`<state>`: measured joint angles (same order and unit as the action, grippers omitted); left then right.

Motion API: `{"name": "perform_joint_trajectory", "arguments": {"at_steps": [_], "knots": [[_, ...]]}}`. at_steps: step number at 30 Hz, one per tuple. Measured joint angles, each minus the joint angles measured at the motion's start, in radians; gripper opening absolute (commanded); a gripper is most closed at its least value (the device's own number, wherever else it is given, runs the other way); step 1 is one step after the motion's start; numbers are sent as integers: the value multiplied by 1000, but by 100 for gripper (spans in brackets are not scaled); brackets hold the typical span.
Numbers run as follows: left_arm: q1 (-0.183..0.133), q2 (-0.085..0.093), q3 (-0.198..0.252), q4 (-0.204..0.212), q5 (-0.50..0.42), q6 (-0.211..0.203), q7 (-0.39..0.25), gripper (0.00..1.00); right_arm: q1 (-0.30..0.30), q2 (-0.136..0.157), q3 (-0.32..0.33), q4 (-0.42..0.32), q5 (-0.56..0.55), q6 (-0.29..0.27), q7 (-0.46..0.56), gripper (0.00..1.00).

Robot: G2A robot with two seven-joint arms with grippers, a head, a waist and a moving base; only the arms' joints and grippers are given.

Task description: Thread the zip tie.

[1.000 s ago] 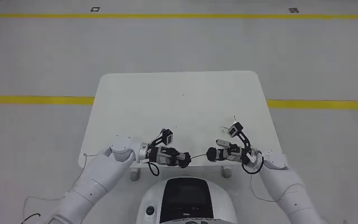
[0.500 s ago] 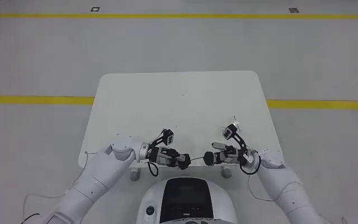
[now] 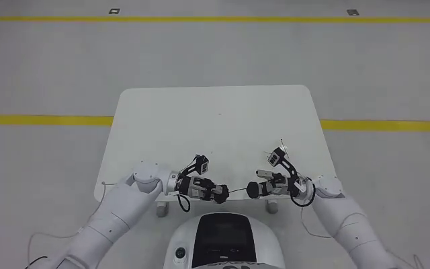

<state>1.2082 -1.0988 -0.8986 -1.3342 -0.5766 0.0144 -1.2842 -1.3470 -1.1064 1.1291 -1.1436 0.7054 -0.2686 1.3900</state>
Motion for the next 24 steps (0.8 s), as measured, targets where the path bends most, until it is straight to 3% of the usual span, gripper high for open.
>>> {"name": "perform_joint_trajectory", "arguments": {"at_steps": [1, 11, 19, 24], "knots": [[0, 0, 0, 0, 0, 0, 0, 0, 8, 6, -16, 9, 9, -6, 0, 49], [0, 0, 0, 0, 0, 0, 0, 0, 56, 52, -136, 59, 98, -69, 0, 42], [0, 0, 0, 0, 0, 0, 0, 0, 81, 82, -202, 51, 165, -71, 0, 36], [0, 0, 0, 0, 0, 0, 0, 0, 89, 99, -225, 44, 190, -71, 0, 23]]}}
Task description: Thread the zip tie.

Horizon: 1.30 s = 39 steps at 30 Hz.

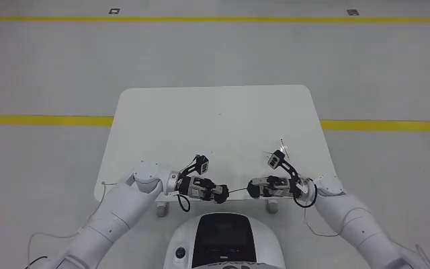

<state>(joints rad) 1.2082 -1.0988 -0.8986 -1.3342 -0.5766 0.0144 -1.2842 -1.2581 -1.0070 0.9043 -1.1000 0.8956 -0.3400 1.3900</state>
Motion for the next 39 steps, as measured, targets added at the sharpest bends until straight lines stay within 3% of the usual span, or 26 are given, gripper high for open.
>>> {"name": "perform_joint_trajectory", "arguments": {"at_steps": [4, 14, 28, 30, 34, 39], "knots": [[0, 0, 0, 0, 0, 0, 0, 0, 7, 13, -16, -8, 12, 0, 0, 15], [0, 0, 0, 0, 0, 0, 0, 0, 22, 34, -48, -16, 22, 0, 0, 9], [0, 0, 0, 0, 0, 0, 0, 0, 50, 34, -93, -3, 45, 0, 0, 12], [0, 0, 0, 0, 0, 0, 0, 0, 52, 34, -96, -1, 46, 0, 0, 11], [0, 0, 0, 0, 0, 0, 0, 0, 55, 34, -100, 1, 49, 0, 0, 0], [0, 0, 0, 0, 0, 0, 0, 0, 55, 34, -99, 2, 49, 0, 0, 0]]}}
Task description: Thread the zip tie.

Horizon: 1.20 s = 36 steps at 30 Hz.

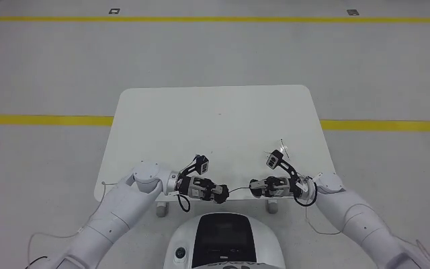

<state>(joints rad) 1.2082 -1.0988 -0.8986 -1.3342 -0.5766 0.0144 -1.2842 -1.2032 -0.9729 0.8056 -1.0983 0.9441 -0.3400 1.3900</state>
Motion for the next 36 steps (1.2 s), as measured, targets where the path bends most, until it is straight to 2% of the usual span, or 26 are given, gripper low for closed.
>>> {"name": "perform_joint_trajectory", "arguments": {"at_steps": [4, 5, 6, 19, 34, 36], "knots": [[0, 0, 0, 0, 0, 0, 0, 0, -3, 0, 5, 0, -2, 0, 0, 0], [0, 0, 0, 0, 0, 0, 0, 45, -4, -1, 6, 0, -3, 0, 0, 0], [0, 0, 0, 0, 0, 0, 0, 100, -4, -1, 8, 0, -3, 0, 0, 0], [0, 0, 0, 0, 0, 0, 0, 100, -26, -14, 59, 20, 40, 0, 0, 0], [1, 0, 1, -1, -1, 0, 0, 100, -23, -22, 61, 33, 42, 0, 0, 0], [2, -3, 16, -14, -6, 10, -6, 100, -29, -23, 63, 20, 37, 4, -18, 0]]}}
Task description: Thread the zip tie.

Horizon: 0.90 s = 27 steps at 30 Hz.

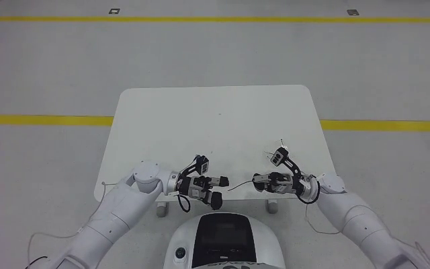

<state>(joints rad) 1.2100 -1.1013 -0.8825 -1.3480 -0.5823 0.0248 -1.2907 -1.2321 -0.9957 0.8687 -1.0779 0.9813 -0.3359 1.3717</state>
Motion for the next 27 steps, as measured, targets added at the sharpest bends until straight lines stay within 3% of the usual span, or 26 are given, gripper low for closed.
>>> {"name": "perform_joint_trajectory", "arguments": {"at_steps": [5, 10, 16, 19, 27], "knots": [[-44, -18, 68, 5, -48, 21, -73, 100, -20, -3, 19, -21, 21, 9, 12, 0], [-106, -46, 139, 42, -72, 25, -71, 100, -31, -7, 21, -35, 52, 4, 19, 0], [-154, -73, 194, 98, -112, 1, -58, 100, -38, -6, 15, -54, 97, 8, 18, 0], [-163, -79, 204, 113, -124, -13, -61, 100, -37, -4, 11, -58, 108, 9, 18, 0], [-159, -79, 205, 107, -118, -12, -48, 100, -40, -5, 12, -64, 103, 10, 9, 0]]}}
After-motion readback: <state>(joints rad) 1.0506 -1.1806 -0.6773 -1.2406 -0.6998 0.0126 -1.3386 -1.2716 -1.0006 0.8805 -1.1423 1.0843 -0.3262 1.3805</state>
